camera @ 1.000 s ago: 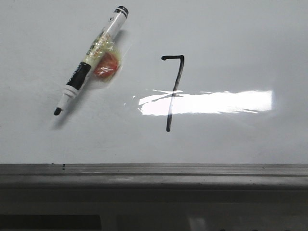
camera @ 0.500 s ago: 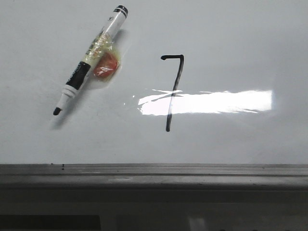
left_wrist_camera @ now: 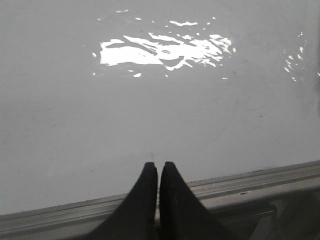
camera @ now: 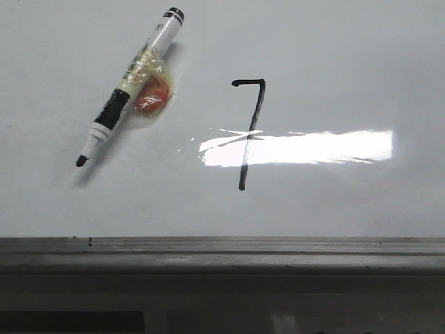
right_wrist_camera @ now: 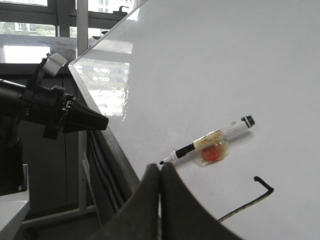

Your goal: Write number 7 on whiteboard

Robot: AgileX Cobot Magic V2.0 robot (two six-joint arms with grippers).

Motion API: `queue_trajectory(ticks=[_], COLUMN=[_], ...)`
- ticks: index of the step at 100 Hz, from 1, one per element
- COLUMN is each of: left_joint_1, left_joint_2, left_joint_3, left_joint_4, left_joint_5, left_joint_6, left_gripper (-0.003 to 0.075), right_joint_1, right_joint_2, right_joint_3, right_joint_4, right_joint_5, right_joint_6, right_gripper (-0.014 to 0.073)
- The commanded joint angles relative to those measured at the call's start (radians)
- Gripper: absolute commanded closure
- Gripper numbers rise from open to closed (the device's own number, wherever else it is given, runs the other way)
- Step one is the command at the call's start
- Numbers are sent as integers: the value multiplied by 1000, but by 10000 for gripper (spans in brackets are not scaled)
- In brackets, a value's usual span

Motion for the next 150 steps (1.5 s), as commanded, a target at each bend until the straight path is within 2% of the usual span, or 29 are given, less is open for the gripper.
queue_trajectory(ticks=[1,43,60,80,118,123,128,140,150], left_joint_1=[3,3,3,3,3,3,3,3,3], left_joint_2=[-28,-28,-28,-28,-28,-28,-28,-28,-28], left_joint_3=[23,23,23,23,23,23,23,23,23], left_joint_4=[-16,-16,-16,-16,-16,-16,-16,-16,-16], left_joint_5=[-66,-66,-66,-66,-66,-66,-66,-66,-66], left_joint_6=[-7,-7,-7,-7,-7,-7,-7,-7,-7], left_gripper=[741,741,741,741,741,741,741,741,741], right_joint_1=[-1,-5,-60,-66,-66,-66,-66,-67,-101], right_joint_2=[1,-5,-5,-4,-4,-4,-2,-2,-2], right_joint_3=[-26,34,67,67,75,82,97,152,210], right_joint_4=[22,22,22,22,22,2,-89,-522,-868], right_joint_5=[26,24,-19,-33,-236,-254,-260,-308,-352], right_joint_6=[0,0,0,0,17,71,198,658,970], right_gripper=[659,659,659,659,659,659,659,659,659])
